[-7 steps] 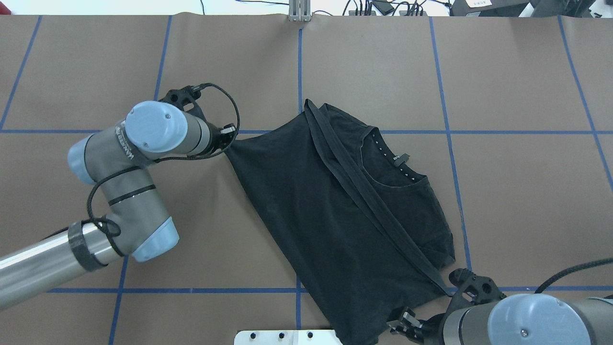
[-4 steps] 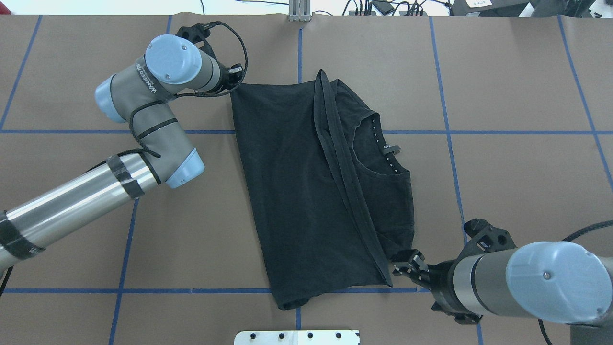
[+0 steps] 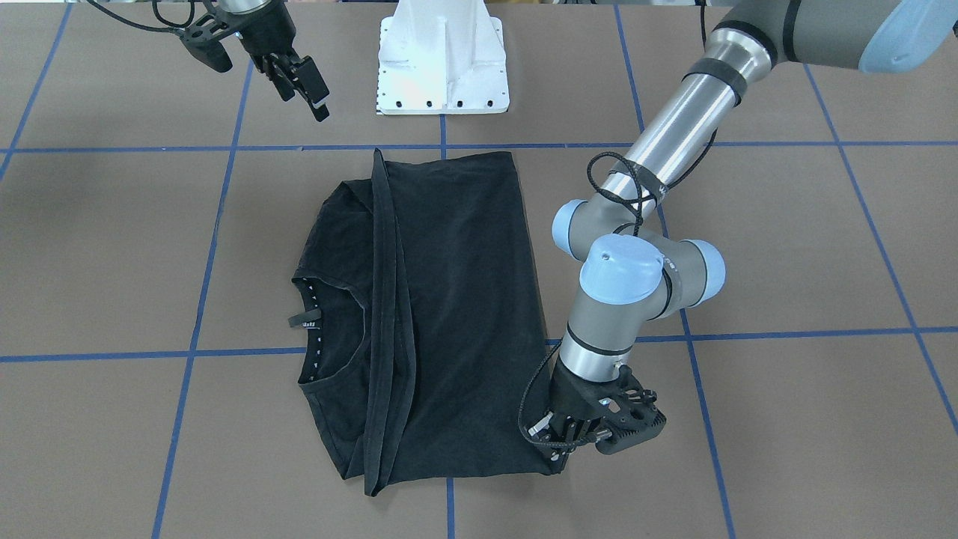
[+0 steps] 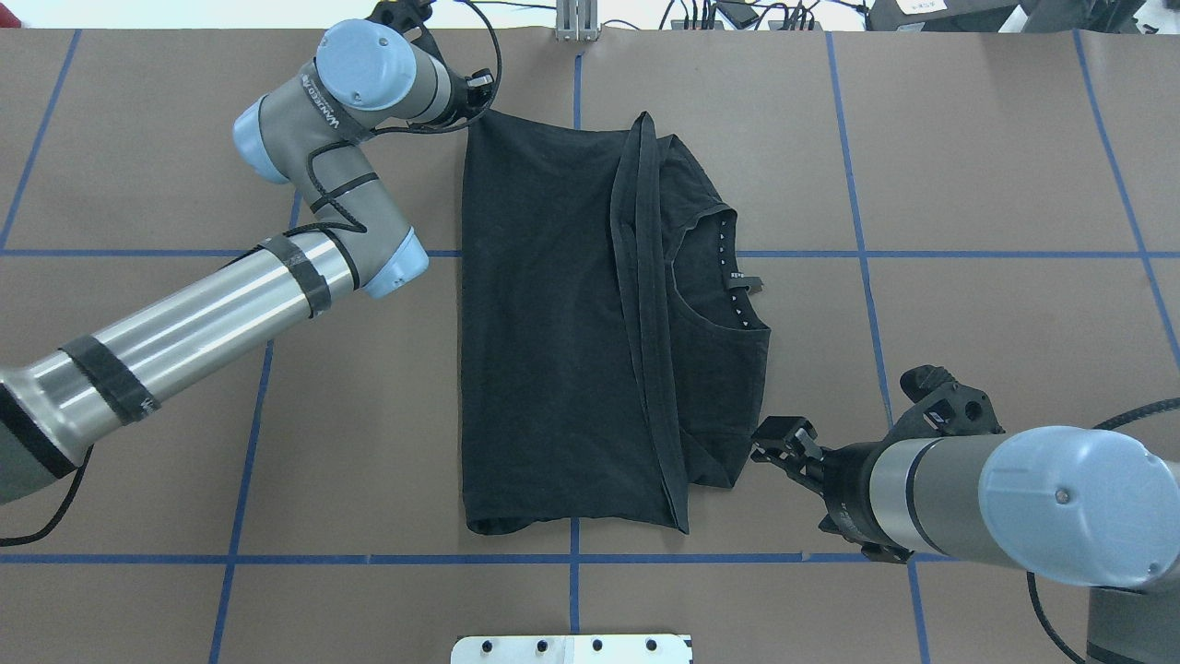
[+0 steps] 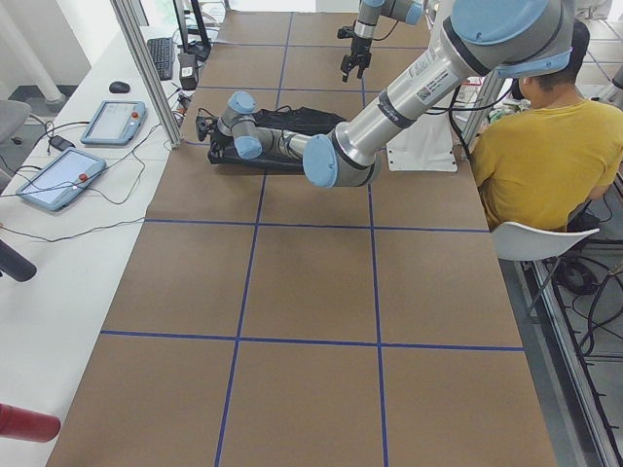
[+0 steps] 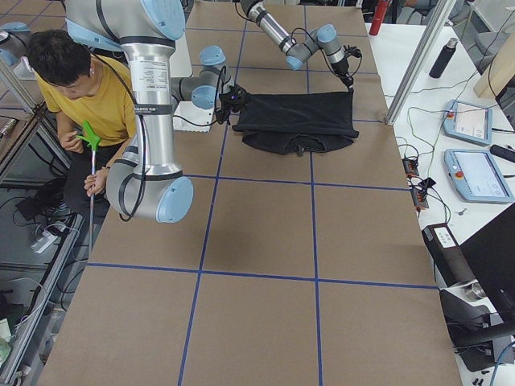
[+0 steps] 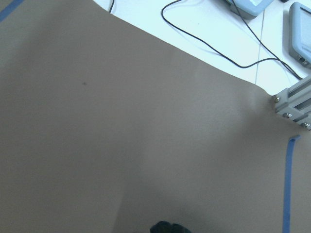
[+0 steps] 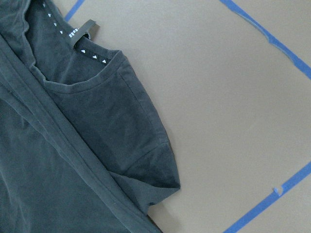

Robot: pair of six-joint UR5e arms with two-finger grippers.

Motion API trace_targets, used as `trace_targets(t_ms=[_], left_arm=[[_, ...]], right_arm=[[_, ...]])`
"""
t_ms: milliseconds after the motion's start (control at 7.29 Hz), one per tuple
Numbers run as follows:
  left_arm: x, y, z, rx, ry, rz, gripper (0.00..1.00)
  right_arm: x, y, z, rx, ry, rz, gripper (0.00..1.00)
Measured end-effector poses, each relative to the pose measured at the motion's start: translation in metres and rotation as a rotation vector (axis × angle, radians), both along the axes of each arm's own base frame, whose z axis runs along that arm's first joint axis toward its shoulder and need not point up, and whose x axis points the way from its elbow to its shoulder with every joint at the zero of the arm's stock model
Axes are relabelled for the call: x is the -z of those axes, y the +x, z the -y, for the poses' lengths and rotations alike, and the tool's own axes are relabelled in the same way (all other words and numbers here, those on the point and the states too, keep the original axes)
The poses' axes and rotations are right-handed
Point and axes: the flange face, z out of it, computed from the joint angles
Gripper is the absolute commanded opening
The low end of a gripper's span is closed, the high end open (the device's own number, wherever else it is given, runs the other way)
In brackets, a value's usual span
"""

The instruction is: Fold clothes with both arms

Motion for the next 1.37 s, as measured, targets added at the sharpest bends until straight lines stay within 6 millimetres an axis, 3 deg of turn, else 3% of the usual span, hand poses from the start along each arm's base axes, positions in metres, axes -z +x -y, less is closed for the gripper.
trace_targets(t_ms=[137,411,548,685,960,1371], left_arm=[[0.001,-0.005,0.008,-0.005,0.029,0.013,1.00],[0.010,-0.028,0.014,-0.020,0.078,0.022,1.00],[0.003,-0.045,0.001,-0.046,0.079,0.011,1.00],[-0.016,-0.067,-0.023,-0.076,0.073,0.001,1.00],[-0.050,-0.102,-0.064,-0.097,0.074,-0.010,1.00],[-0.068,-0.116,-0.080,-0.097,0.065,-0.011,1.00]], right_arm=[[0.000,-0.009,0.005,-0.017,0.011,-0.006,1.00],[0.000,-0.047,0.020,-0.040,0.045,-0.033,1.00],[0.003,-0.071,0.026,-0.004,0.092,-0.066,1.00],[0.010,-0.092,0.024,0.074,0.166,-0.118,1.00],[0.023,-0.125,0.005,0.313,0.364,-0.243,0.76],[0.014,-0.178,-0.006,0.651,0.650,-0.401,0.58]])
